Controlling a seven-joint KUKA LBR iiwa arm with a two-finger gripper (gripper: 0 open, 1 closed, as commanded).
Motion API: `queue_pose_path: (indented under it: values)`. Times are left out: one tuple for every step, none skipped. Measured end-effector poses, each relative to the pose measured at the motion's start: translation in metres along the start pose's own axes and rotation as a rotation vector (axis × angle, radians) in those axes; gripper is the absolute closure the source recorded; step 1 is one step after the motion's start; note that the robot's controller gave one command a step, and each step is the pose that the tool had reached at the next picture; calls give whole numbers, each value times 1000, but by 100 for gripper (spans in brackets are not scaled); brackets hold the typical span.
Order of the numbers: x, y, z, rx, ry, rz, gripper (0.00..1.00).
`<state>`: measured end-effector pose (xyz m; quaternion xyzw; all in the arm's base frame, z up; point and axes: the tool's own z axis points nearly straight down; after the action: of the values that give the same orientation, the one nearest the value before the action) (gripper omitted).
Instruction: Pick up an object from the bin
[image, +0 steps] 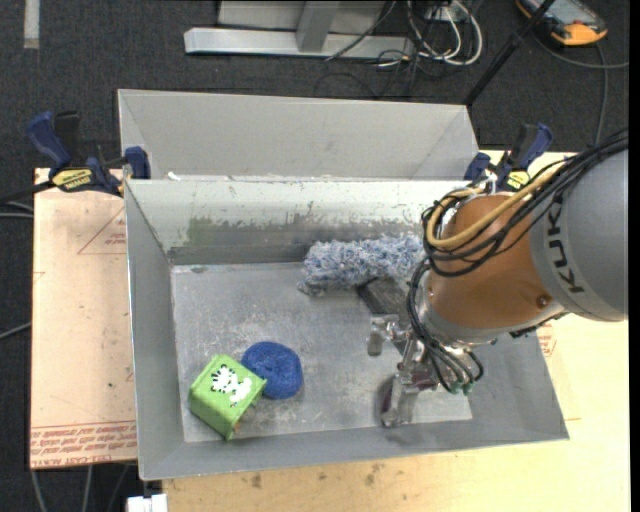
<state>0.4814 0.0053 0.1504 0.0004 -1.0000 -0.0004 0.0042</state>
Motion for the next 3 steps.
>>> queue_pose_path:
  values:
    - [-2,0,-4,0,-8,0,0]
    - [-23,-32,14,-1,-13,-194,0]
    - [-47,-48,80,0,-10,-260,100]
